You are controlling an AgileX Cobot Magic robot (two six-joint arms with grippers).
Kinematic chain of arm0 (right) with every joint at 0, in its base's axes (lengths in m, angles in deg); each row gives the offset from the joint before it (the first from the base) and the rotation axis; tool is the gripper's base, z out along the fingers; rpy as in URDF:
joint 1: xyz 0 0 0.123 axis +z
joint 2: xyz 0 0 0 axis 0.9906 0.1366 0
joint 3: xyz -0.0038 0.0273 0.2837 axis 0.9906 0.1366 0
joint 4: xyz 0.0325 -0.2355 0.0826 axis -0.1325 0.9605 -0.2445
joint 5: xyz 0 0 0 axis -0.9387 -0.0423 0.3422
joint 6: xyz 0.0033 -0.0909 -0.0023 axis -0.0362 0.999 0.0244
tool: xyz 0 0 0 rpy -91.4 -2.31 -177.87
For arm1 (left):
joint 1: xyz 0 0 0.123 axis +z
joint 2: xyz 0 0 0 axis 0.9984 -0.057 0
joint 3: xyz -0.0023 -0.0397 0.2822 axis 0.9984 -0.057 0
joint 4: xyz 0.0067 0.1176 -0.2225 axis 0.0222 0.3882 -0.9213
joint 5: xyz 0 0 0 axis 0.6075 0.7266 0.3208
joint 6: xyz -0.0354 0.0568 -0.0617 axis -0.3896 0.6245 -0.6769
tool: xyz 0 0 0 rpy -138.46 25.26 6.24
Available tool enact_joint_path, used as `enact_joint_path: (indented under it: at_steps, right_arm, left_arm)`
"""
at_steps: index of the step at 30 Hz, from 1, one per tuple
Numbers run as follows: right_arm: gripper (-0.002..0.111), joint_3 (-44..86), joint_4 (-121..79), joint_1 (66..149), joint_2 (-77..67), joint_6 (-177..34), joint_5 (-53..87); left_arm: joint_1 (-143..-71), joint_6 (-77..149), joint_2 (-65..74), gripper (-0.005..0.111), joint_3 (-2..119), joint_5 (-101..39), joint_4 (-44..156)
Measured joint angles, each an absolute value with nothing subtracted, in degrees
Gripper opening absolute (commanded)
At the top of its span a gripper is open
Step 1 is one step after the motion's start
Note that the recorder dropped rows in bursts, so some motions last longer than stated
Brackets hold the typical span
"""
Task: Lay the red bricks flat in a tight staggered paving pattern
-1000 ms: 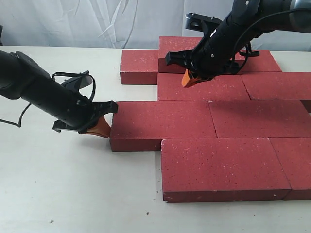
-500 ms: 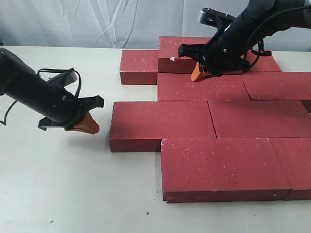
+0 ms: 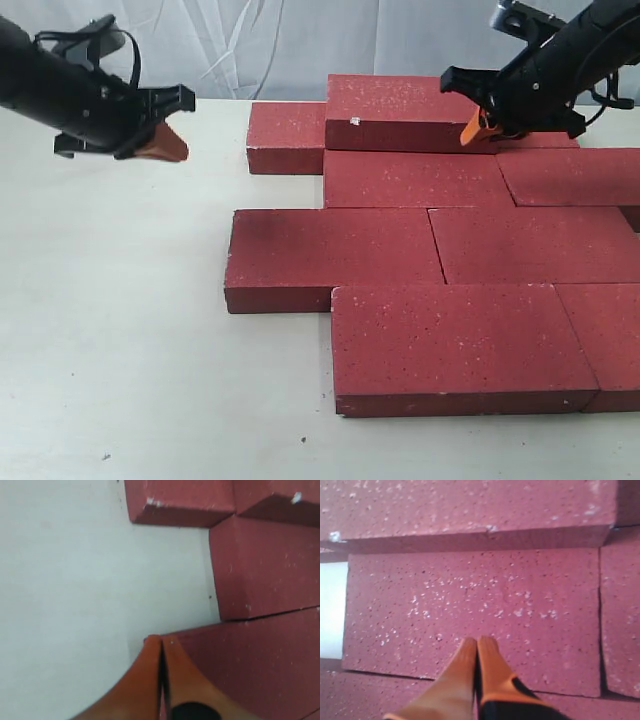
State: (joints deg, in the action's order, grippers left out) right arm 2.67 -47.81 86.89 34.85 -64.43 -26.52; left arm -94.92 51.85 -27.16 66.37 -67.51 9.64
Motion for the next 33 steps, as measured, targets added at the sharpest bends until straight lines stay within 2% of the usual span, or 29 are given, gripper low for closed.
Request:
enact_joint_path:
  at_steps: [7, 19, 33]
  right_arm:
    - [-0.001, 0.9, -47.0, 83.9, 34.9, -63.9, -25.0]
    - [-0.001, -11.7, -44.8, 80.0, 42.2, -63.7, -25.8]
    - [-0.001, -11.9, -44.3, 79.1, 48.8, -63.7, -13.7]
  left_arm:
    - [-97.7, 42.1, -27.6, 0.000, 78.9, -66.8, 23.8]
    - [-105.7, 30.4, -48.9, 0.000, 104.1, -69.9, 32.4]
    - [-107.8, 28.7, -53.1, 0.000, 108.3, -63.6, 38.3]
